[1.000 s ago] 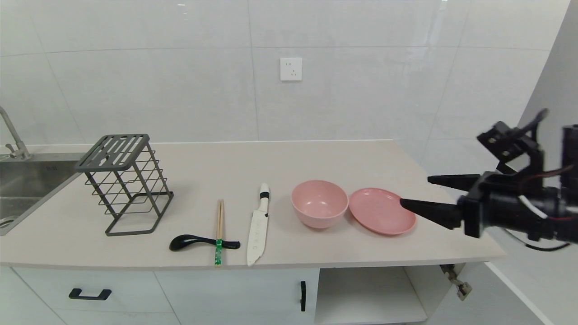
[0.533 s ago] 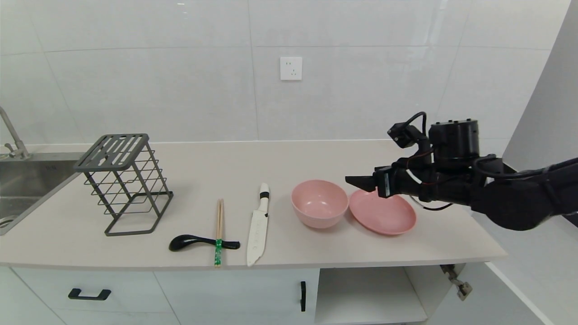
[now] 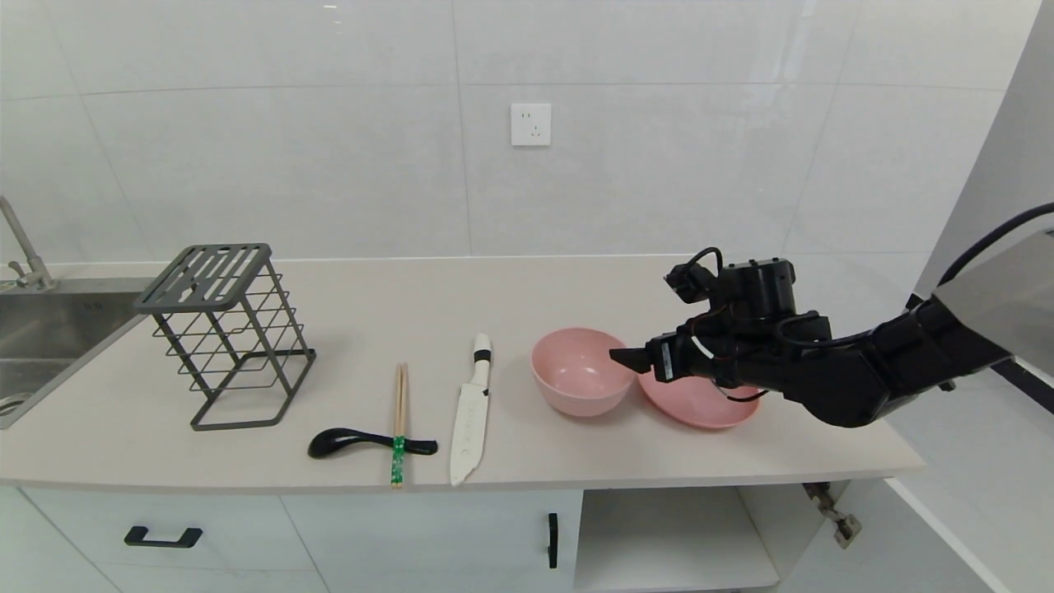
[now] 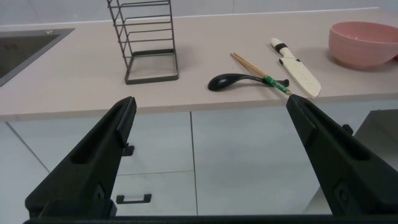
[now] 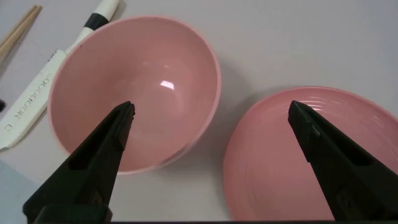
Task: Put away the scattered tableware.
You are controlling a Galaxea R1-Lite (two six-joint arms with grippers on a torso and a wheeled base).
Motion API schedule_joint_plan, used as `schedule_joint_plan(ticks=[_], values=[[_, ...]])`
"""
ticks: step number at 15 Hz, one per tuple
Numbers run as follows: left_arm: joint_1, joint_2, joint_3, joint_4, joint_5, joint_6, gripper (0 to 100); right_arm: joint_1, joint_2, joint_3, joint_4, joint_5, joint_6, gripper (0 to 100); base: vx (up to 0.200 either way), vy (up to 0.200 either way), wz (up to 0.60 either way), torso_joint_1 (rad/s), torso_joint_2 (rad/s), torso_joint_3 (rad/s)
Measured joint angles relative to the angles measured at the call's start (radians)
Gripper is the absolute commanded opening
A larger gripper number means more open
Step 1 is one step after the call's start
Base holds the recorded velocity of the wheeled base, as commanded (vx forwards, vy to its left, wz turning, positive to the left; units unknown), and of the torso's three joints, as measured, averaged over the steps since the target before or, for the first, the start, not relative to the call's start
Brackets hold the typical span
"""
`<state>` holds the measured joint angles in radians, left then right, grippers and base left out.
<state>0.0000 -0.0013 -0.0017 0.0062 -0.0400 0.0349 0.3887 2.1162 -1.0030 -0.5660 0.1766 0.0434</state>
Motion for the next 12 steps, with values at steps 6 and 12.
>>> schedule_joint_plan(ticks=[6,12], values=[[0.000,0.000,0.000,0.000,0.001,0.000,100,0.044,0.060,-0.043,0.000,-0.068,0.001,100,0.000,0.000,0.00,0.000,0.00,0.000],[0.000,0.000,0.000,0.000,0.001,0.000,100,0.049,0.101,-0.073,0.000,-0.091,0.003,100,0.000,0.000,0.00,0.000,0.00,0.000]])
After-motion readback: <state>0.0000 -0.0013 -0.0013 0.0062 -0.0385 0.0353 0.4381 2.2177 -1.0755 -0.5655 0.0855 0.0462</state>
